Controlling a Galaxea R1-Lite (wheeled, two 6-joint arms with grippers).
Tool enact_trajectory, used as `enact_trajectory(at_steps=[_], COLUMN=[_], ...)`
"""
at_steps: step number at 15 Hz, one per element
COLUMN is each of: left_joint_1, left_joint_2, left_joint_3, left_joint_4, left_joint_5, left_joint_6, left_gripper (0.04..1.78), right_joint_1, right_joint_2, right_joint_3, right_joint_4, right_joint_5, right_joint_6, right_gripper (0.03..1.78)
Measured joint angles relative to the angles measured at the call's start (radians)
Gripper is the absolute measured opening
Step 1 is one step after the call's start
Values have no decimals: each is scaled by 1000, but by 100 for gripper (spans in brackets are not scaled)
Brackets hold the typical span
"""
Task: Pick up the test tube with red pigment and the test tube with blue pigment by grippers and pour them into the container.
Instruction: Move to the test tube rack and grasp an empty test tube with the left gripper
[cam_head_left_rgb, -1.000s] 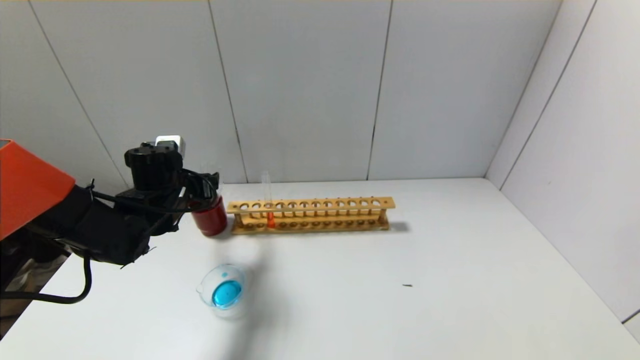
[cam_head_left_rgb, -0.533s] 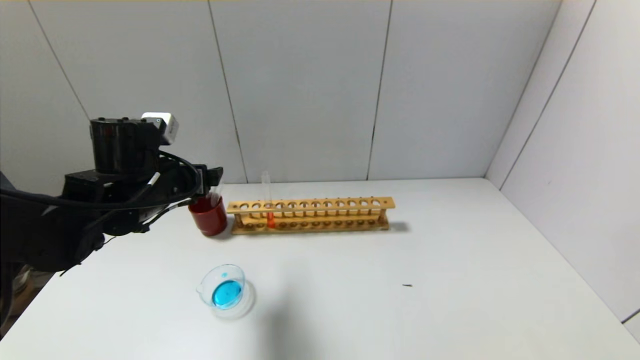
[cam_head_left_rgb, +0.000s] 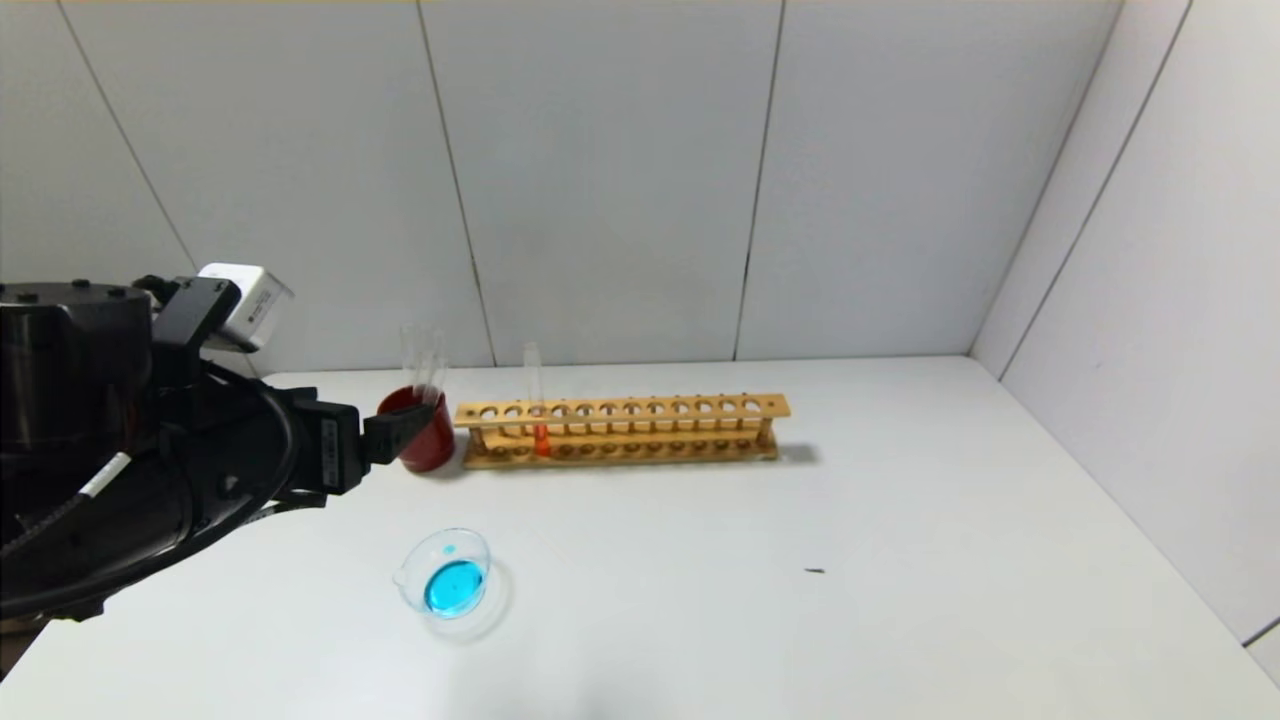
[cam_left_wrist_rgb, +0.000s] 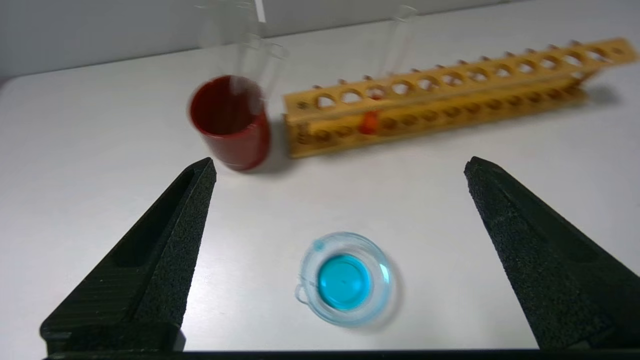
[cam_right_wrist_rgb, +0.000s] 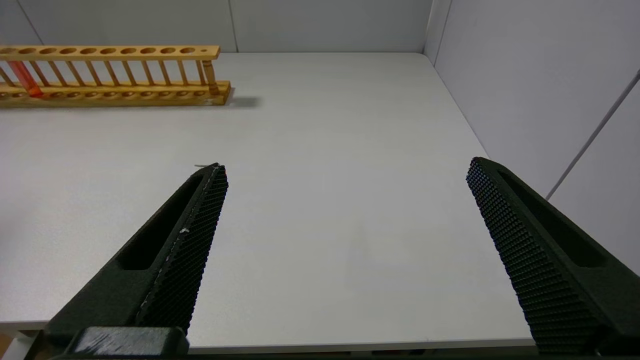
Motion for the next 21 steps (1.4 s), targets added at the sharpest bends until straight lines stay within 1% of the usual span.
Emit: enact_trajectory(at_steps=[1,2,5,7,9,11,13,16,21], left_joint_1=[0,0,0,0,0,0,1,4,20], left_joint_2=[-14,-18,24,103,214,346,465,586,718], left_joint_3=[17,25,27,22,3,-44,-122,-229,-379], left_joint_4=[-2,-3,-36,-114,-220,-331,-397,-400,-349], left_joint_5=[-52,-80,-114,-125,-132,-134,-137,-138,-139], left_joint_6=[-6,-9,-15,-11,-6,-3,-1,7,31], left_gripper=[175,175,175,175,175,175,175,175,175], right_joint_1=[0,0,0,0,0,0,0,0,0], right_joint_2=[0,0,0,0,0,0,0,0,0], right_joint_3=[0,0,0,0,0,0,0,0,0], right_joint_4=[0,0,0,0,0,0,0,0,0], right_joint_5=[0,0,0,0,0,0,0,0,0], right_joint_6=[0,0,0,0,0,0,0,0,0], right_gripper=[175,175,175,175,175,175,175,175,175])
